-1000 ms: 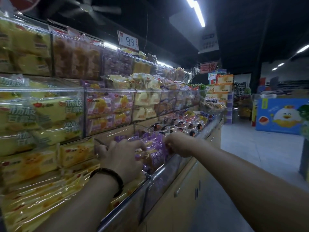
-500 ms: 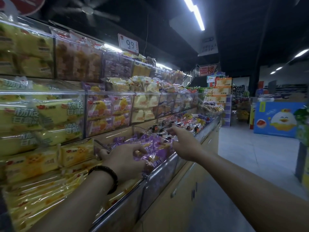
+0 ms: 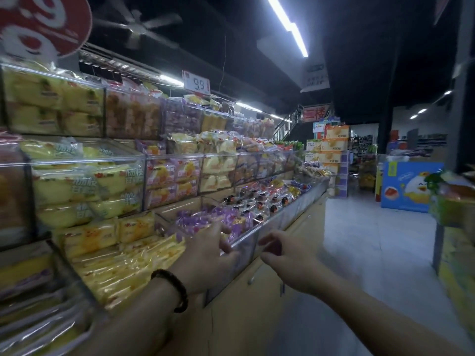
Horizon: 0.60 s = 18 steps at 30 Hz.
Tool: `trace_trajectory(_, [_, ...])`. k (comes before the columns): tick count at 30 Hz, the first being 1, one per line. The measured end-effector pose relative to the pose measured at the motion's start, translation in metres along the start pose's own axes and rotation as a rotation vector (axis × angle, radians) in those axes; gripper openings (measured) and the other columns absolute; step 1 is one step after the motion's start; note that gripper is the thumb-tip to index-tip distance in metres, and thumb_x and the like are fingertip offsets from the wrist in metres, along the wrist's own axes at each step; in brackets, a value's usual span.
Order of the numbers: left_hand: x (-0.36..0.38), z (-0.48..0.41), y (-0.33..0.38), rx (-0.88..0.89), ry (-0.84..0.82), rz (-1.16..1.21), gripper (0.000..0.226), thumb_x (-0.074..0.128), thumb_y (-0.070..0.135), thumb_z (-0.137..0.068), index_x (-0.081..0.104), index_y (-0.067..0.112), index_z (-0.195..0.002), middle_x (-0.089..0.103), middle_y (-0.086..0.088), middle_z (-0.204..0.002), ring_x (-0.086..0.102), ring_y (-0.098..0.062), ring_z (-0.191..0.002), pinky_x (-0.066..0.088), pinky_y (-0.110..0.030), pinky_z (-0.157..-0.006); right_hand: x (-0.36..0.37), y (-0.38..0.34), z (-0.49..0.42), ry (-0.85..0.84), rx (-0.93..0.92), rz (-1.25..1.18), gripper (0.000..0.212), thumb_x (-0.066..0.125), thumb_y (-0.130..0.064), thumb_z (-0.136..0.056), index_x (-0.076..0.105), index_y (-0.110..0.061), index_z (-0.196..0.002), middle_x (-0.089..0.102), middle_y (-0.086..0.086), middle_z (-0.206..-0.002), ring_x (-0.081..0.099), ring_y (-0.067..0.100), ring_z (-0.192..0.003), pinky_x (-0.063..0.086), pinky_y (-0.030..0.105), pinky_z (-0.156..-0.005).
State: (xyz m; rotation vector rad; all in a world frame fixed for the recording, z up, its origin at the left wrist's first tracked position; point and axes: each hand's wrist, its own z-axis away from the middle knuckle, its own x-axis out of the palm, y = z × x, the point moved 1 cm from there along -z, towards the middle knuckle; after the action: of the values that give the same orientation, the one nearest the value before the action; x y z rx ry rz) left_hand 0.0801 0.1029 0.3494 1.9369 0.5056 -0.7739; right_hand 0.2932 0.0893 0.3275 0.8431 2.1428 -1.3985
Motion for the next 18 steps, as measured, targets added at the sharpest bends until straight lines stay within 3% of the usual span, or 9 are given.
trace_trajectory(3, [0.019,0.046,-0.007,-0.078,-0.06,0.084,0.042,0.072,0.034,-0.096,0.047,0.033,-0.13,0.069,0.01,-0.103,0.072,-0.007,-0.086,0.062,-0.029,-0.071,0.025,-0.005,0.031,-0.035,0.016,-0.139,0.009,0.065,-0.028,-0.101,0.064,-0.032,-0.108,0.069,-0.005,-0.097,0.065,0.008,-0.08,0.056,0.027,-0.068])
trace_trajectory(6, [0.041,0.087,-0.031,-0.197,-0.08,0.161,0.042,0.07,0.031,-0.098,0.046,0.029,-0.133,0.067,0.005,-0.109,0.075,-0.012,-0.082,0.055,-0.023,-0.062,0.057,0.0,0.061,-0.091,0.061,-0.223,0.009,0.065,-0.033,-0.099,0.063,-0.033,-0.108,0.069,0.002,-0.098,0.068,0.021,-0.087,0.059,0.042,-0.076])
trace_trajectory(9, [0.071,0.126,-0.063,-0.282,-0.153,0.159,0.039,0.067,0.029,-0.101,0.046,0.027,-0.134,0.066,0.0,-0.111,0.073,-0.015,-0.083,0.051,-0.019,-0.059,0.097,0.019,0.093,-0.165,0.136,-0.271,0.017,0.065,-0.04,-0.098,0.063,-0.035,-0.114,0.069,0.002,-0.102,0.07,0.021,-0.091,0.062,0.047,-0.081])
trace_trajectory(13, [0.11,0.172,-0.119,-0.436,-0.301,0.09,0.032,0.066,0.038,-0.1,0.051,0.032,-0.128,0.067,0.007,-0.109,0.073,-0.012,-0.085,0.058,-0.027,-0.066,0.154,0.057,0.137,-0.291,0.257,-0.249,0.021,0.066,-0.04,-0.099,0.064,-0.032,-0.119,0.069,0.0,-0.105,0.069,0.019,-0.095,0.062,0.047,-0.087])
trace_trajectory(18, [0.161,0.213,-0.19,-0.561,-0.462,0.062,0.016,0.063,0.041,-0.1,0.06,0.033,-0.113,0.068,0.003,-0.11,0.071,-0.015,-0.092,0.058,-0.028,-0.074,0.213,0.113,0.186,-0.355,0.389,-0.101,0.019,0.066,-0.035,-0.1,0.067,-0.025,-0.117,0.069,-0.006,-0.1,0.068,0.016,-0.093,0.059,0.035,-0.077])
